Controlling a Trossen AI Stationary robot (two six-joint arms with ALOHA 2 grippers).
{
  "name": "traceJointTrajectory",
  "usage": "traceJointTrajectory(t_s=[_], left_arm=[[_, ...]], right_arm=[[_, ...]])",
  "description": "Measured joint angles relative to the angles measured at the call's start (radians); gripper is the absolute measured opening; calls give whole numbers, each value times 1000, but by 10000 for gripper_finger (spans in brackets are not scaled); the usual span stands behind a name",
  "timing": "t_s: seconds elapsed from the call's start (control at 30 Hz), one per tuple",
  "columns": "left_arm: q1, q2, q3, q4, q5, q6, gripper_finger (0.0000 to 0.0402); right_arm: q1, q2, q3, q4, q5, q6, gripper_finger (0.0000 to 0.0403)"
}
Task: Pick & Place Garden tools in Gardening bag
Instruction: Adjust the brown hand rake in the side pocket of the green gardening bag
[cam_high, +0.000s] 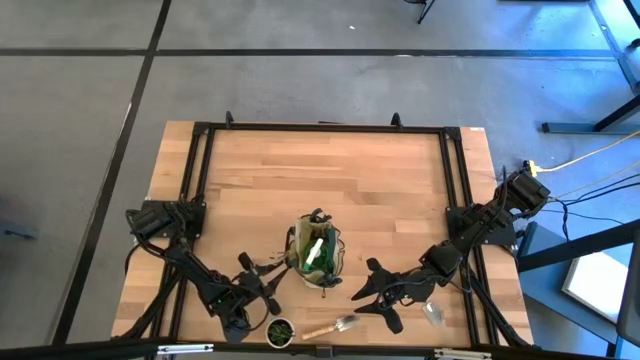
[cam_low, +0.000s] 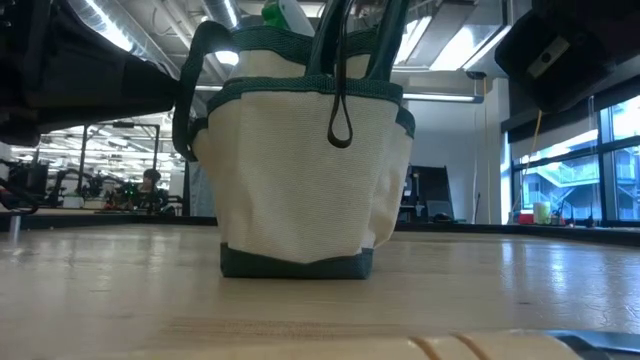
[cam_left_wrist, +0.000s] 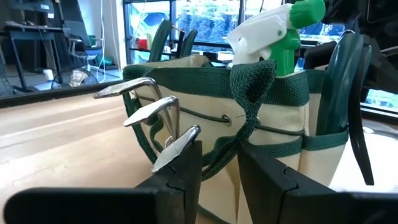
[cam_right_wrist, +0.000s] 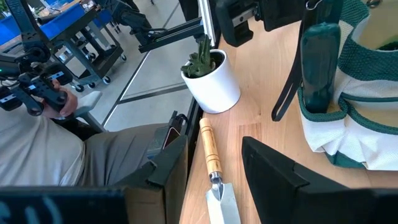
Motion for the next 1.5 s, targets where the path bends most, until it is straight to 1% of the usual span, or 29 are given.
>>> traceJointTrajectory(t_s=[0.13, 0.4, 0.53, 0.77, 0.97, 1.13, 1.23, 1.3, 1.5], left_arm=[[-2, 0, -3, 1, 28, -47, 98], [1, -1, -61, -63, 77, -282, 97], [7, -7, -82, -66, 81, -337, 97], [6, -41, -82, -59, 76, -280, 97], [-8, -45, -82, -59, 84, -281, 97], [-22, -45, -81, -59, 32, -288, 97], [-22, -45, -81, -48, 30, -282, 97], [-22, -45, -81, -20, 30, -260, 97], [-22, -45, -80, 104, 39, -123, 97]], right_arm=[[0, 0, 0, 0, 0, 0, 156], [0, 0, 0, 0, -5, 0, 156], [0, 0, 0, 0, -8, -4, 156], [0, 0, 0, -14, -8, -8, 156], [0, 0, 0, -24, -8, -7, 156], [0, 0, 0, -24, 5, -8, 156], [0, 0, 0, -24, 8, -8, 156], [0, 0, 0, -24, 8, -8, 156], [0, 0, 0, -24, 8, -8, 156]])
